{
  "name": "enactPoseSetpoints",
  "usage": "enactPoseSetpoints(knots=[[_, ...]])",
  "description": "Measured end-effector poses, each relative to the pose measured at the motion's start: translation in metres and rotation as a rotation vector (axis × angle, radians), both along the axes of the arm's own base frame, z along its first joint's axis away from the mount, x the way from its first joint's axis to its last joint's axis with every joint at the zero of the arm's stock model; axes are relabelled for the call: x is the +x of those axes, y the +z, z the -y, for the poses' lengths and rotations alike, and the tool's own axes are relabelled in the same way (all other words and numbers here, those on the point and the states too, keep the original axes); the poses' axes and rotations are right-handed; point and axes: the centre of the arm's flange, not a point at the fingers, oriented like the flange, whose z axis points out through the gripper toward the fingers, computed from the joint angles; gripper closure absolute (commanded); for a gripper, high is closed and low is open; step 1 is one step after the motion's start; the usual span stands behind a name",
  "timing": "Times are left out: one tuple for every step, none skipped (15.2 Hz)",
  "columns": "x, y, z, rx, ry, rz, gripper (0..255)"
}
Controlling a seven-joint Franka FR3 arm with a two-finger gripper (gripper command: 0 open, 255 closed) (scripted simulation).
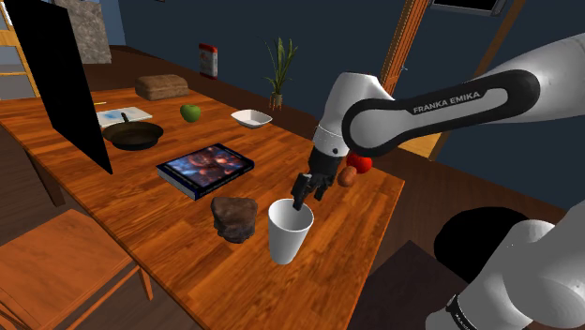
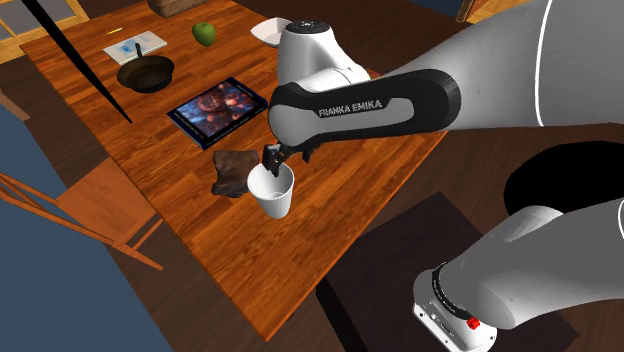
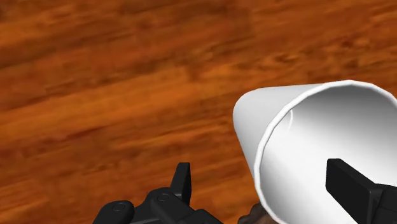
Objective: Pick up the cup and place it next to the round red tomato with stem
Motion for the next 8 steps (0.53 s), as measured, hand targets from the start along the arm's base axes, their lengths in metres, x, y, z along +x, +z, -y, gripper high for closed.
enactPoseSetpoints(knots=[[0.001, -0.007, -0.001, 0.001, 0.000, -0.001, 0], [0.002, -0.012, -0.003, 0.002, 0.000, -0.001, 0], [0.002, -0.017, -0.005, 0.002, -0.001, -0.001, 0], [0.002, -0.021, -0.006, 0.002, -0.001, -0.001, 0], [0.003, -0.026, -0.007, 0.002, -0.001, -0.001, 0], [0.003, -0.031, -0.008, 0.002, -0.001, -0.001, 0], [0.003, -0.034, -0.007, 0.002, -0.001, -0.001, 0], [0.002, -0.035, -0.007, 0.002, -0.001, -0.001, 0]])
